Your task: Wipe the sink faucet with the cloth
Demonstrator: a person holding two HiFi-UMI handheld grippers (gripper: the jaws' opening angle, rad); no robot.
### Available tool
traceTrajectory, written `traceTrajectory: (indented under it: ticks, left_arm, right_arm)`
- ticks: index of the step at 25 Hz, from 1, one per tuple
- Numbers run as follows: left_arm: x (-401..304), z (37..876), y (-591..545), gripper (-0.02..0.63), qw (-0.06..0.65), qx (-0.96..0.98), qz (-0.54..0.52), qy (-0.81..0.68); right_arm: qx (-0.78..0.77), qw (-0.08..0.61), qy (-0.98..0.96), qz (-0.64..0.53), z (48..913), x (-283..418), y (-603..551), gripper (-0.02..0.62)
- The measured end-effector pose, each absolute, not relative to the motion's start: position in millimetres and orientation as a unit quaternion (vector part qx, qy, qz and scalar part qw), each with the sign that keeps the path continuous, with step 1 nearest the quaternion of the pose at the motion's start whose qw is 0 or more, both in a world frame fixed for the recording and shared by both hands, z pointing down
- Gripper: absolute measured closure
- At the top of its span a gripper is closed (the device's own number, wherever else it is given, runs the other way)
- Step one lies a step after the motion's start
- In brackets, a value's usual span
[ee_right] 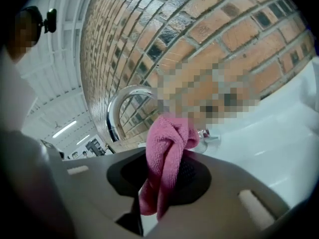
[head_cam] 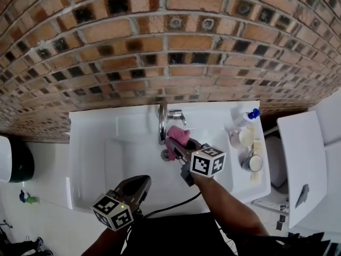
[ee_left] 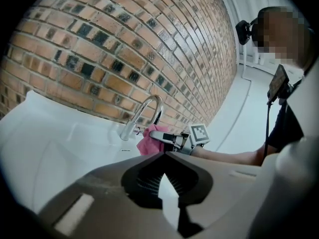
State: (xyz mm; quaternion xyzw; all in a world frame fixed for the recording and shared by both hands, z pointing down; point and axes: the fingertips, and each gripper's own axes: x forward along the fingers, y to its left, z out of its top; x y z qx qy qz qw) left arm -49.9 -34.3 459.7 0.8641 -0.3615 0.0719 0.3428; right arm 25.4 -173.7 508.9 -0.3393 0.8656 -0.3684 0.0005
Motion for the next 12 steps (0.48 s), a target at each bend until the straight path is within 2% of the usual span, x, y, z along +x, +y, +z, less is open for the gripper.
traceTrajectory:
  ticks: [5, 12]
  left_arm:
    - [-69, 458, -28, 0.6, 0.339, 0.86, 0.086, -0.372]
    - [-95, 466, -25, 0.6, 0.346, 0.843, 0.106, -0.398]
  right_arm:
    - [-0.405, 0.118, 0.806, -0.416, 526, 22, -206, 0.503]
    - [-0.429, 0.158, 0.79, -0.408, 544, 25, -239, 0.503]
